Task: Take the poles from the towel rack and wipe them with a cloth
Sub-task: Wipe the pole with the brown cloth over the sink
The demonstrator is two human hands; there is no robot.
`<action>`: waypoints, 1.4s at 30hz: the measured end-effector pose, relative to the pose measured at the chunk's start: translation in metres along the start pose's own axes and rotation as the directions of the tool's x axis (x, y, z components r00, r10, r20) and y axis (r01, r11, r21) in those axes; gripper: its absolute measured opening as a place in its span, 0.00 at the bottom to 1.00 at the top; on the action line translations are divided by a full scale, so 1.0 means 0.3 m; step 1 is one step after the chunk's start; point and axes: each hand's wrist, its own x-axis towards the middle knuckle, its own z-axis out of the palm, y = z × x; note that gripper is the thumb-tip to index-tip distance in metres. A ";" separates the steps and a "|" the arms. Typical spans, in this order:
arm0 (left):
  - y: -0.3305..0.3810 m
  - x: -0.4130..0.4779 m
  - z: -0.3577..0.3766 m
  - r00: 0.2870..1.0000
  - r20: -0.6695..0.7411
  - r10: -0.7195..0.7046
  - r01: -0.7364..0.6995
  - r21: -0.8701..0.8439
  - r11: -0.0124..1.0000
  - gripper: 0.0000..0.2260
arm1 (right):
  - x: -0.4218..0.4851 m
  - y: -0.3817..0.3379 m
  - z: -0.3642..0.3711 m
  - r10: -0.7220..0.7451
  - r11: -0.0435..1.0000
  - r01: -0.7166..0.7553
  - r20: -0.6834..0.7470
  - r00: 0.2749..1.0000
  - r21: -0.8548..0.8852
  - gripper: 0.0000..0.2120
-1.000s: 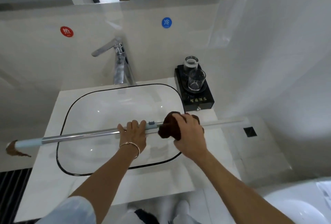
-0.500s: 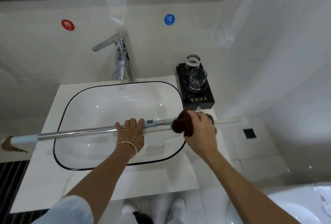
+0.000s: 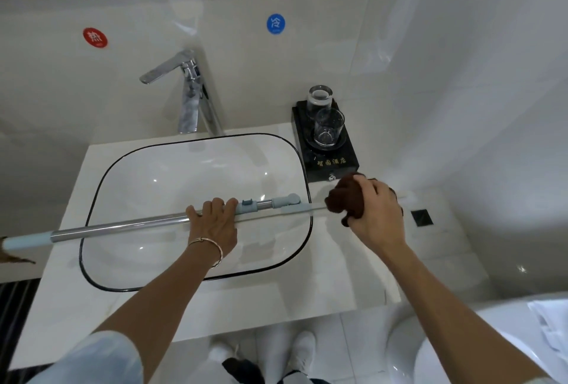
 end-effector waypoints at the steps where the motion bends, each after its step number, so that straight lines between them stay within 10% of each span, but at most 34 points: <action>1: 0.003 0.000 0.000 1.000 -0.007 -0.002 0.002 0.000 1.000 0.32 | -0.004 -0.014 0.006 0.008 1.000 -0.008 -0.010 1.000 0.006 0.38; 8: -0.006 -0.009 0.001 0.999 0.034 0.005 -0.005 -0.006 1.000 0.31 | -0.090 -0.158 0.098 -0.377 0.912 0.372 -0.004 0.926 0.172 0.33; 16: 0.001 -0.010 -0.005 1.000 -0.007 0.008 -0.008 0.002 1.000 0.30 | 0.047 0.199 -0.053 0.120 0.991 -0.116 -0.047 0.992 0.073 0.38; 25: -0.004 -0.009 0.005 1.000 -0.011 0.016 -0.016 -0.004 1.000 0.27 | -0.073 -0.113 0.107 -0.387 0.910 0.377 0.031 0.921 0.173 0.35; 33: 0.001 -0.011 -0.003 1.000 -0.014 0.015 -0.015 -0.009 1.000 0.30 | 0.046 0.190 -0.070 0.121 0.993 -0.121 -0.044 0.992 0.007 0.37; 42: -0.001 -0.009 -0.023 1.000 0.007 0.024 -0.024 0.000 1.000 0.29 | -0.072 -0.147 0.102 -0.360 0.924 0.357 -0.006 0.933 0.137 0.34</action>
